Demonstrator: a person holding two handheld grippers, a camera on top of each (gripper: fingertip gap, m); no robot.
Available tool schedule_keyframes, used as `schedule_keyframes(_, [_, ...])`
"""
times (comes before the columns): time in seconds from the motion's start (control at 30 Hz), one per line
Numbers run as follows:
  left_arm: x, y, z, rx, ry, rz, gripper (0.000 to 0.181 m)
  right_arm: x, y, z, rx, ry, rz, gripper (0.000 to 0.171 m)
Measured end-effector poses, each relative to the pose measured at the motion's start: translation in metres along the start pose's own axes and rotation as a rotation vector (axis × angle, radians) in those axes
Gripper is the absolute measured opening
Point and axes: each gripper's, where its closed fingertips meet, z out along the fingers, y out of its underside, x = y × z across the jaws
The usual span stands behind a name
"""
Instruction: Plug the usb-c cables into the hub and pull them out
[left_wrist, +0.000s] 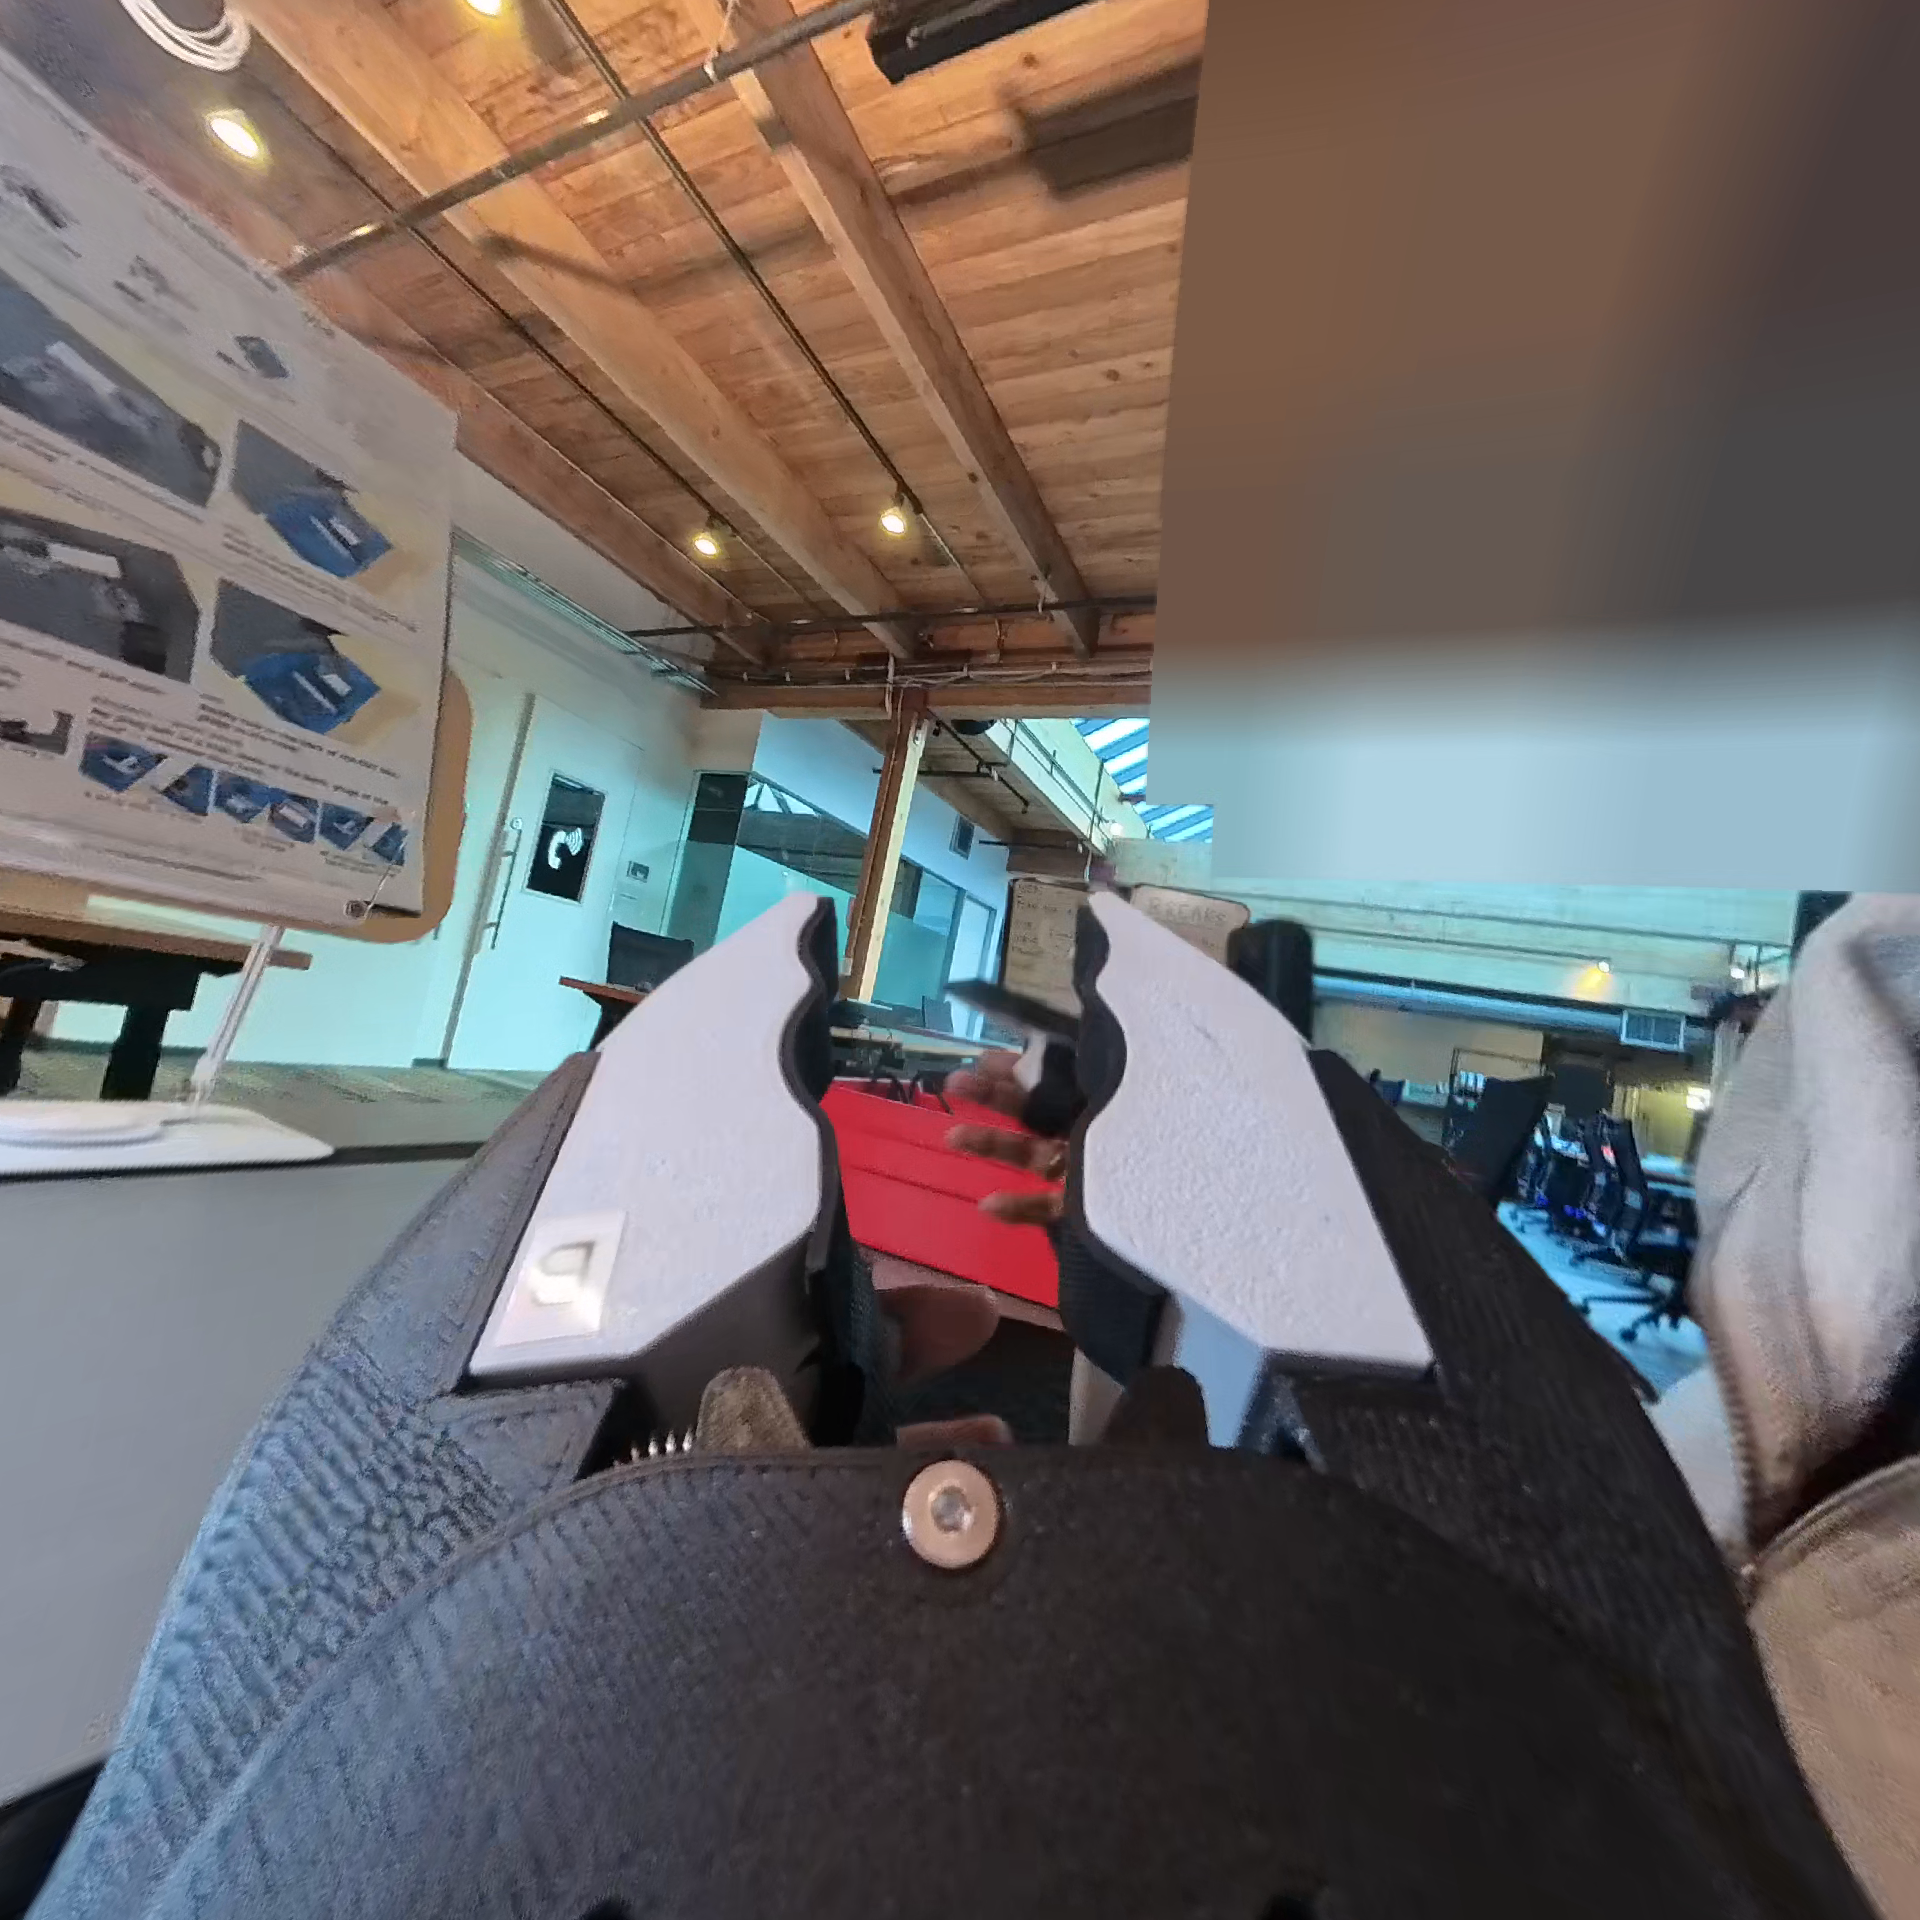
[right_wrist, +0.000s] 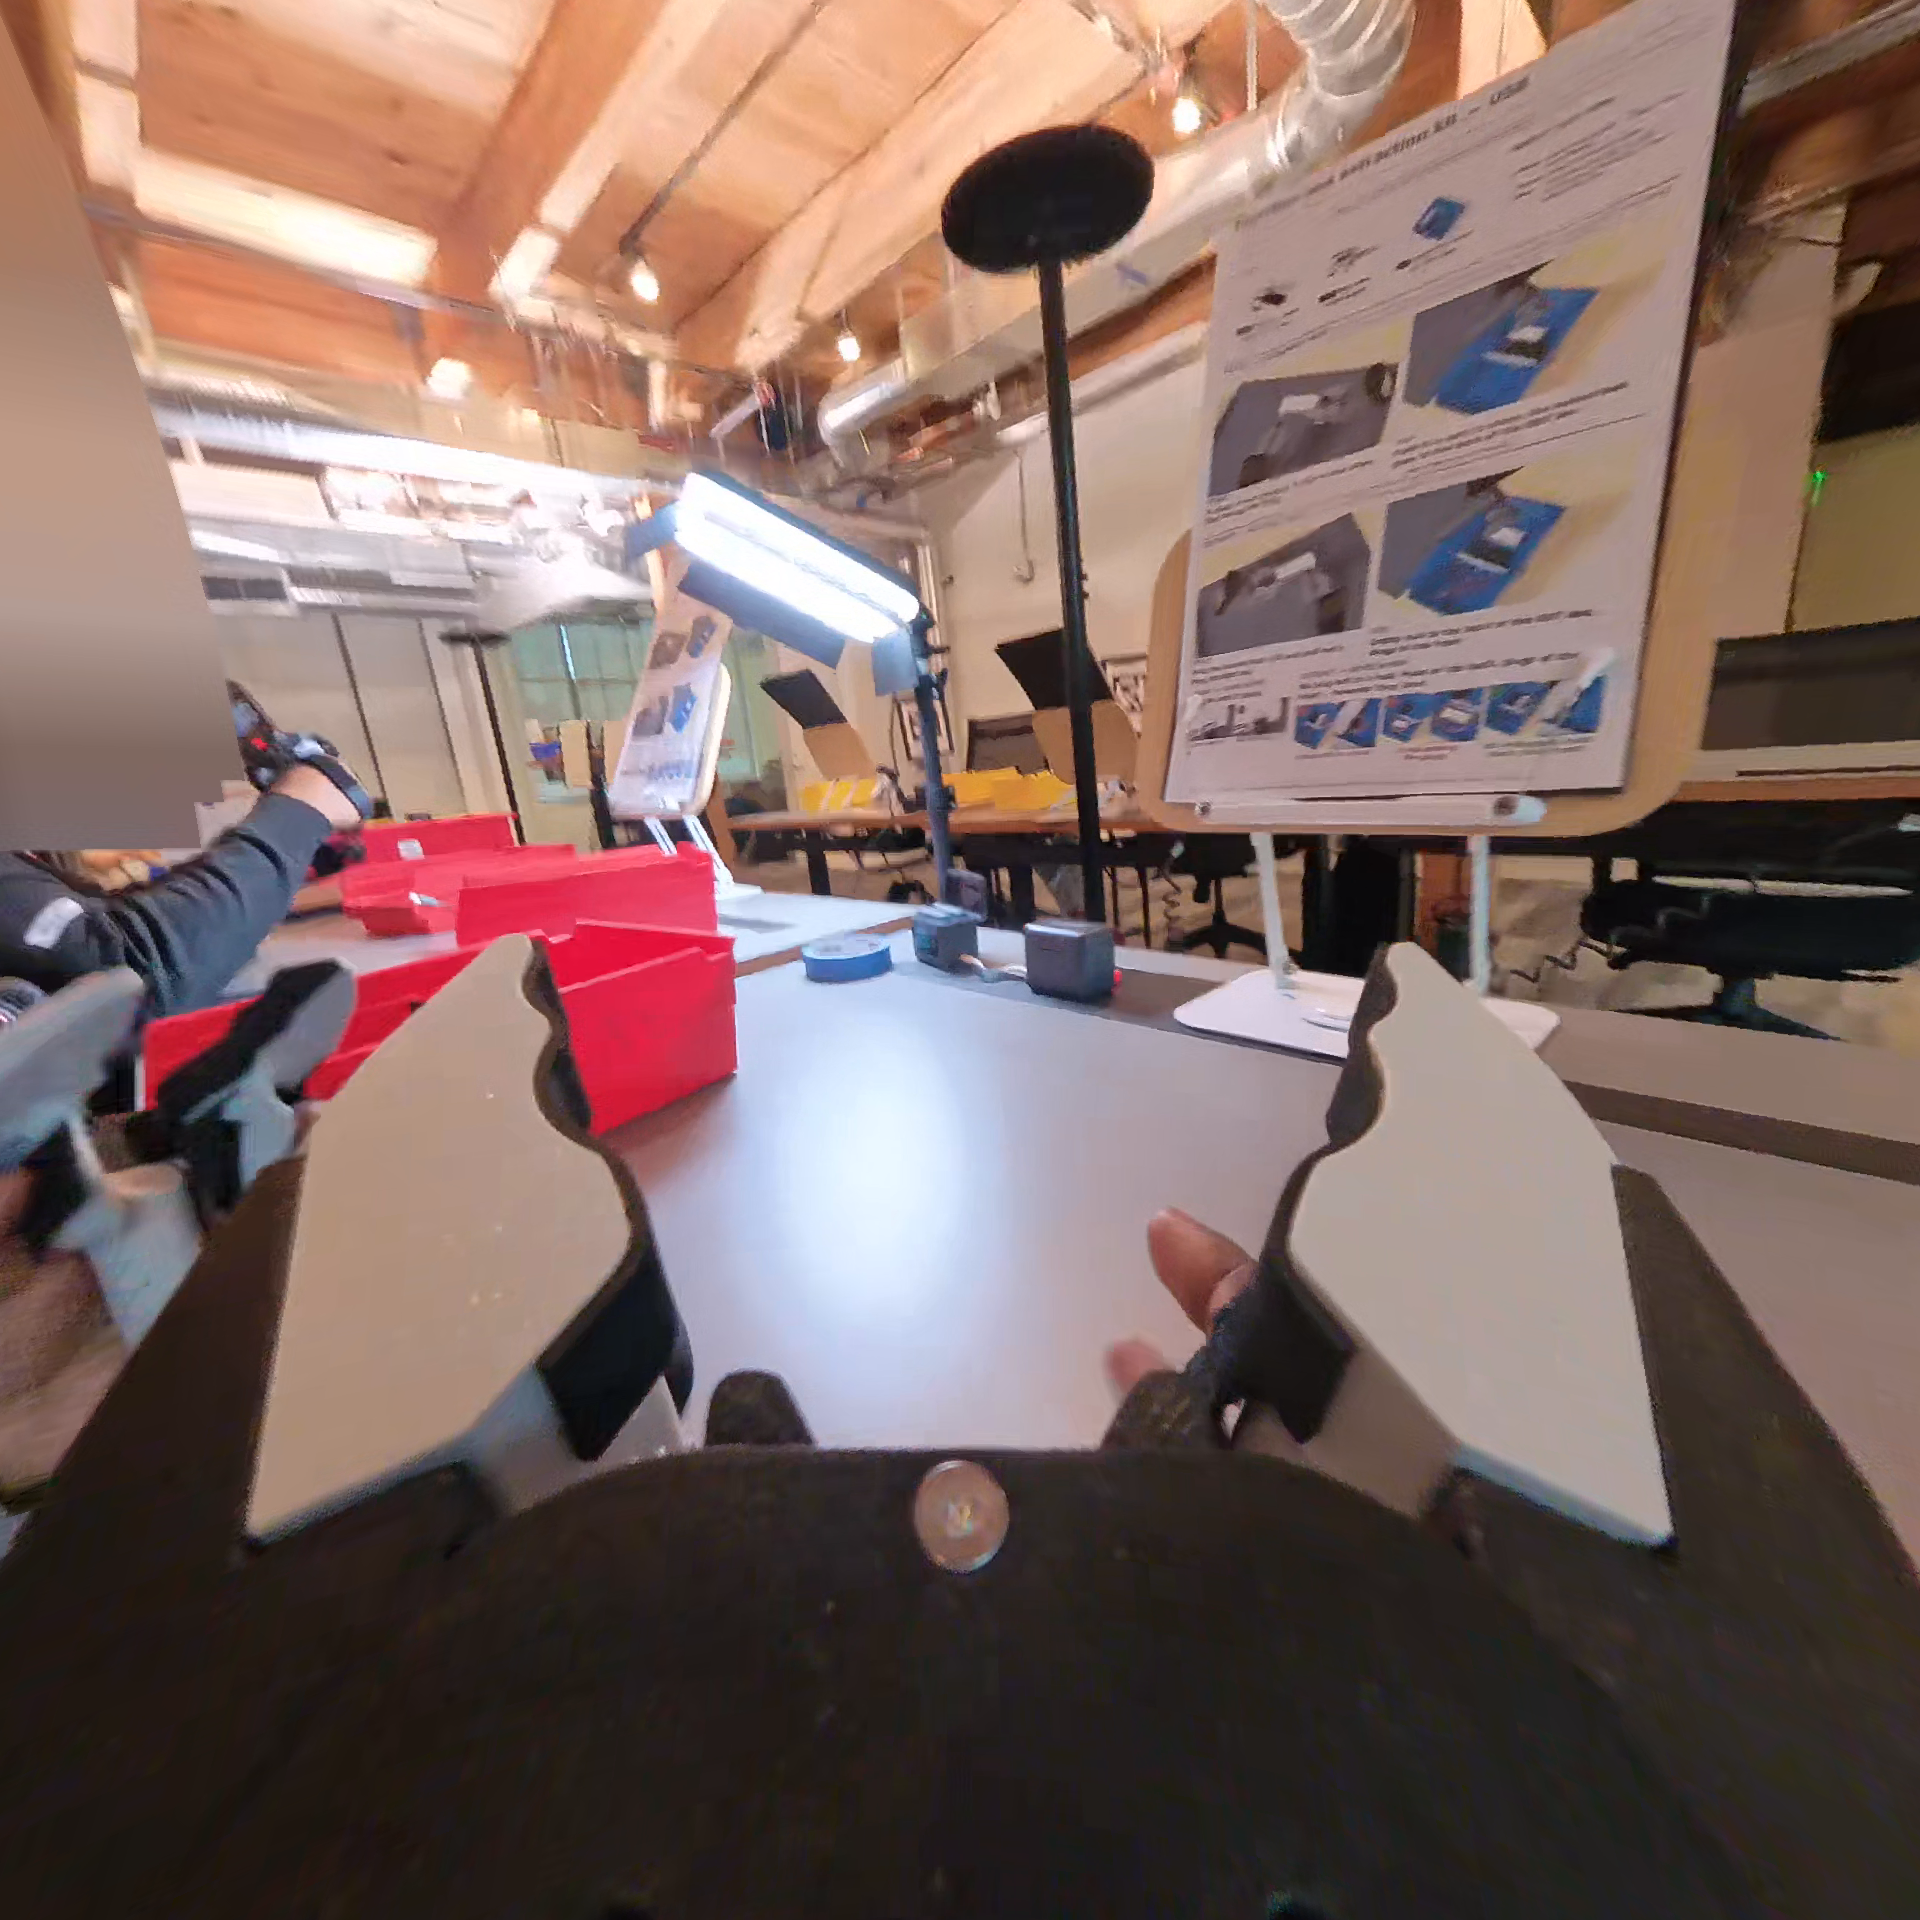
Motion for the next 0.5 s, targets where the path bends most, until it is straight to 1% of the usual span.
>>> schedule_keyframes(0.1, [0.01, -0.027, 0.005, -0.038, 0.009, 0.035, 0.044, -0.003, 0.028, 0.004, 0.076, 0.002, 0.082, 0.132])
schedule_keyframes(0.13, [0.01, -0.037, 0.003, -0.084, 0.001, 0.052, 0.043, -0.005, 0.038, 0.005, 0.074, -0.005, 0.09, 0.131])
schedule_keyframes(0.2, [-0.001, -0.051, -0.01, -0.264, -0.054, 0.108, 0.042, -0.007, 0.046, 0.008, 0.072, -0.01, 0.111, 0.13])
schedule_keyframes(0.27, [-0.025, -0.064, -0.039, -0.513, -0.17, 0.195, 0.042, -0.009, 0.041, 0.008, 0.103, -0.025, 0.117, 0.126])
schedule_keyframes(0.33, [-0.051, -0.087, -0.074, -0.723, -0.259, 0.372, 0.043, -0.007, 0.04, 0.007, 0.112, -0.025, 0.141, 0.124])
schedule_keyframes(0.4, [-0.08, -0.123, -0.094, -0.809, -0.338, 0.547, 0.043, -0.006, 0.037, 0.006, 0.13, -0.028, 0.165, 0.123])
schedule_keyframes(0.43, [-0.094, -0.138, -0.1, -0.847, -0.367, 0.578, 0.043, -0.006, 0.036, 0.005, 0.137, -0.028, 0.176, 0.122])
schedule_keyframes(0.5, [-0.123, -0.156, -0.11, -0.968, -0.41, 0.563, 0.046, -0.007, 0.037, 0.006, 0.135, -0.035, 0.186, 0.122])
